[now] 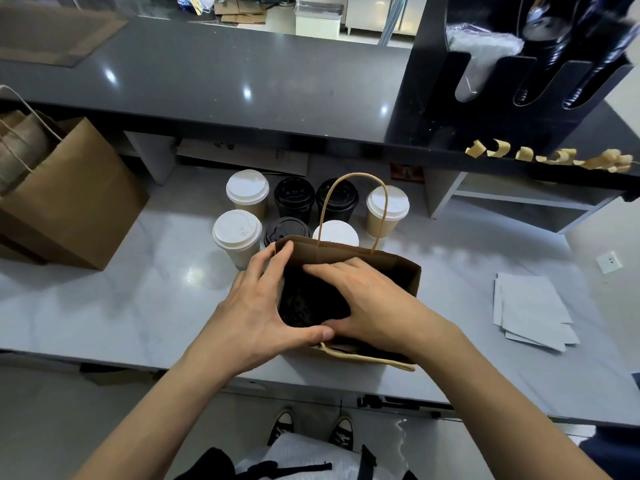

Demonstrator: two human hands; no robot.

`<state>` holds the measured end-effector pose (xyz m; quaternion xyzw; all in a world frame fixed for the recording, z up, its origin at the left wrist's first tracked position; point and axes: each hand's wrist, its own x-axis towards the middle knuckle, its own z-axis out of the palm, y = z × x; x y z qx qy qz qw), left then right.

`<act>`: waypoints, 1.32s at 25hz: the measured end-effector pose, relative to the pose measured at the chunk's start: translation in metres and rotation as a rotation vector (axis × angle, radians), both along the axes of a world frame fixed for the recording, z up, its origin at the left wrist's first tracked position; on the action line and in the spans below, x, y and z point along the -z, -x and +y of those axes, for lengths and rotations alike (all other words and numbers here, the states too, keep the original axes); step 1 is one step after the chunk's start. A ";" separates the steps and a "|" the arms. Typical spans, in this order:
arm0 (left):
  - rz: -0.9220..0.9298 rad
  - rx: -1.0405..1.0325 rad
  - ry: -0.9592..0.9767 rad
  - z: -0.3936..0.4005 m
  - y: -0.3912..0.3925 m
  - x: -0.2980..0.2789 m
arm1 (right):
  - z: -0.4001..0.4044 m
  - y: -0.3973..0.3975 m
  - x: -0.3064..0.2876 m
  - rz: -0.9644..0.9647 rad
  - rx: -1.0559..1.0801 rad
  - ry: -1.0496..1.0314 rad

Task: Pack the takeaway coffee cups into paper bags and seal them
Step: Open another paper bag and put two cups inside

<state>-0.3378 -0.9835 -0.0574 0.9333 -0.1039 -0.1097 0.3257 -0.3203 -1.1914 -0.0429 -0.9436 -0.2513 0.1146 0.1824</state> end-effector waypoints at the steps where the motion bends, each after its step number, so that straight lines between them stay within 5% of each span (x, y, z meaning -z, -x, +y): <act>1: 0.007 -0.003 0.006 0.000 0.000 0.000 | -0.005 0.002 -0.008 -0.002 0.018 -0.025; 16: 0.044 0.003 0.045 -0.001 -0.006 -0.003 | -0.089 -0.049 -0.029 -0.197 0.403 -0.297; 33: 0.074 0.029 0.080 0.001 -0.002 -0.004 | -0.101 -0.169 0.057 0.044 0.571 0.198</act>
